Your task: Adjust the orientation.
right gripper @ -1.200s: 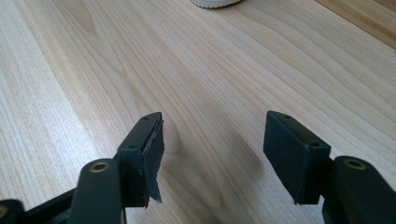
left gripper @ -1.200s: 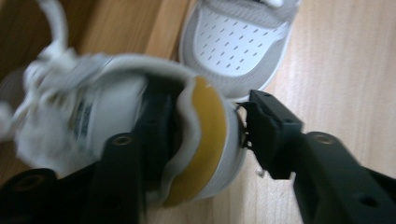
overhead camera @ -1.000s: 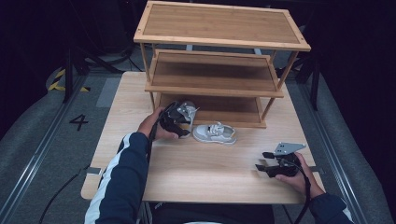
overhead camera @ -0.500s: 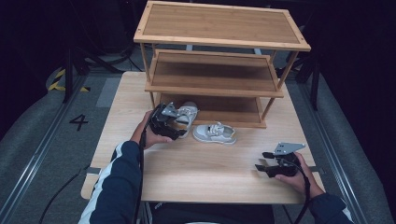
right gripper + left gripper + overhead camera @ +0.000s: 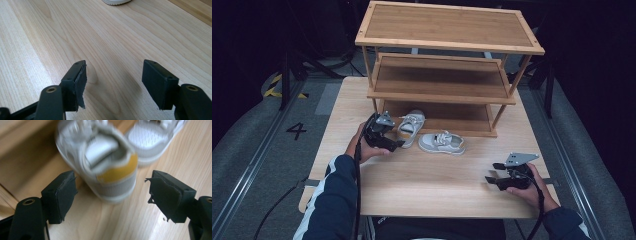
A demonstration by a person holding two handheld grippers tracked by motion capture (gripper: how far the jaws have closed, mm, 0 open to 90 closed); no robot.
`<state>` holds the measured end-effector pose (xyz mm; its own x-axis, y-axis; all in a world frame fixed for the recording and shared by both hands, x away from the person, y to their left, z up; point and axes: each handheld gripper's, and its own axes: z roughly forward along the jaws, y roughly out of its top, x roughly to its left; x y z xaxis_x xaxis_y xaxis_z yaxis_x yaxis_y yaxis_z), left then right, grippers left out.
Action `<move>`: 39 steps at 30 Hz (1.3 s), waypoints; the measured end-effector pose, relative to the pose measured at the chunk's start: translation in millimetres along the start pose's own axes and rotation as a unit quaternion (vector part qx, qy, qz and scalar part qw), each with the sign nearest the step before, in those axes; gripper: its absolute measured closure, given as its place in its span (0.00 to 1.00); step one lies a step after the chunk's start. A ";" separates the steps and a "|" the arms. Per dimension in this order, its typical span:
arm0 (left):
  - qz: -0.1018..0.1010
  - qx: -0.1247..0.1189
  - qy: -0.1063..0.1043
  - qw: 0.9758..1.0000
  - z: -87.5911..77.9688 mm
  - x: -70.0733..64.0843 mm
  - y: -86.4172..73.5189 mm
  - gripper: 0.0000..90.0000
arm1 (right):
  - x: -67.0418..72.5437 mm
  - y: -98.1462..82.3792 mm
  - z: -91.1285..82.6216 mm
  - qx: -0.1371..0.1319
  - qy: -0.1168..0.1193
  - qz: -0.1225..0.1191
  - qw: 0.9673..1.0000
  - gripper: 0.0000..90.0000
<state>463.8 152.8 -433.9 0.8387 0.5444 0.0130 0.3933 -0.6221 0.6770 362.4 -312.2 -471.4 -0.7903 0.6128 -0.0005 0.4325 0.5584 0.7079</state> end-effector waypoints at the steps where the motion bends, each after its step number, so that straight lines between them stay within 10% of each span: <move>1: -0.004 0.008 -0.008 1.000 8.2 -0.4 -2.4 0.25 | 0.4 0.3 0.2 0.000 -0.001 0.001 1.000 0.41; 6: 0.007 0.046 0.015 0.999 24.9 0.9 1.0 0.30 | 2.0 1.7 0.7 0.000 -0.001 -0.004 1.000 0.41; 14: -0.031 0.006 0.016 0.999 35.7 7.9 17.8 0.31 | 0.4 0.2 1.1 0.002 -0.003 0.000 1.000 0.41; 26: -0.018 0.007 0.053 0.998 63.8 10.0 44.7 0.32 | -0.6 -0.3 1.4 0.001 -0.002 0.003 1.000 0.42; 34: -0.055 0.006 0.065 0.996 84.6 9.0 62.4 0.32 | -1.5 -0.9 1.5 0.001 -0.002 0.003 1.000 0.42; 35: -0.024 0.009 0.072 0.997 86.0 13.7 64.9 0.32 | -1.6 -1.0 1.5 0.001 -0.002 0.002 1.000 0.42; 36: -0.042 0.003 0.066 0.997 88.7 12.5 64.8 0.32 | -1.9 -1.1 1.4 0.002 -0.003 0.003 1.000 0.42; 37: 0.009 0.011 0.075 0.997 87.9 20.3 67.5 0.32 | -1.9 -1.3 1.3 0.001 -0.003 0.004 1.000 0.42; 38: -0.058 0.000 0.069 0.996 91.6 11.1 65.4 0.32 | -1.9 -1.3 1.0 0.001 -0.003 0.002 1.000 0.42; 39: -0.043 0.002 0.071 0.997 92.2 12.9 66.5 0.32 | -1.9 -1.3 0.8 0.001 -0.003 0.002 1.000 0.42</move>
<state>535.4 66.5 -456.5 0.7404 0.6697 0.0583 0.4631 -0.5711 0.6778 363.7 -313.6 -472.9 -0.7859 0.6184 -0.0029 0.4358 0.5572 0.7069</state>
